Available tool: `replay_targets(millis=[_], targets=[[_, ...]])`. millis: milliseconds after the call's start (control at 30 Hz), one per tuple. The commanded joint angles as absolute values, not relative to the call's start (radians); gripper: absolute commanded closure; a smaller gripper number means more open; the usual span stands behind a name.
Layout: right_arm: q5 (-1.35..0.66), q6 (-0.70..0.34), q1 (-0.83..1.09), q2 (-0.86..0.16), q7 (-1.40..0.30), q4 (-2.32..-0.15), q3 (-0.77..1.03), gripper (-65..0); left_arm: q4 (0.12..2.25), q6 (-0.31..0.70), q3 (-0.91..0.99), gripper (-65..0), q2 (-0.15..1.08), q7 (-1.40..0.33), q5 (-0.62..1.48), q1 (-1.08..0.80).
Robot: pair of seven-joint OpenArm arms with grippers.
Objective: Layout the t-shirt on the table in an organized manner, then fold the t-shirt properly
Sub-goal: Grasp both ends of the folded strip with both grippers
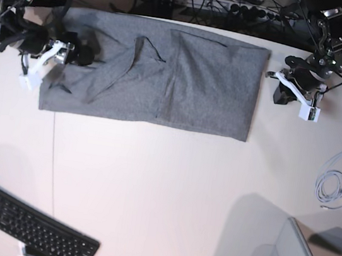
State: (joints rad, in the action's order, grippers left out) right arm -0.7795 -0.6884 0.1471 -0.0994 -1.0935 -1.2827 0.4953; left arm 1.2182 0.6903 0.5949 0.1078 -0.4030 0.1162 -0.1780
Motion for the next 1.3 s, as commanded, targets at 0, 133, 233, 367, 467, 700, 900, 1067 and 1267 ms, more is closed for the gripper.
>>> replay_targets(millis=[0,133,233,367,467,700,900,1067,1267], targets=[[-0.803,-0.698,0.134,-0.11,-1.053,-1.285,0.49,-45.3,1.234,0.698,0.599,0.0,0.12,-0.39,0.125,-0.173],[-0.802,-0.698,0.124,-0.119,-0.989,-1.225,0.489,-45.3,1.23,0.698,0.561,0.0,0.12,-0.39,0.125,-0.171],[-0.802,-0.698,0.122,-0.131,-1.001,-1.208,0.472,-44.3,1.23,0.698,0.518,0.0,0.122,-0.39,0.125,-0.173],[-0.805,-0.698,0.124,-0.137,-1.02,-1.213,0.417,-36.0,1.23,0.698,0.492,0.0,0.117,-0.39,0.125,-0.171],[-0.805,-0.698,0.119,-0.137,-1.013,-1.202,0.407,-34.4,1.23,0.698,0.469,0.0,0.117,-0.39,0.125,-0.171],[-0.802,-0.698,0.096,-0.137,-0.96,-1.202,0.404,-33.9,1.228,0.698,0.418,0.0,0.116,-0.39,0.125,-0.171],[-0.8,-0.698,0.082,-0.157,-0.954,-1.202,0.403,-6.6,1.228,0.698,0.326,0.0,0.114,-0.39,0.128,-0.171],[-0.8,-0.698,0.051,-0.185,-1.012,-1.213,0.361,-0.5,1.228,0.679,0.268,0.0,0.114,-0.39,0.134,-0.15],[-0.8,-0.698,0.018,-0.2,-1.059,-1.248,0.335,-0.6,1.228,0.664,0.239,0.0,0.113,-0.39,0.134,-0.122]])
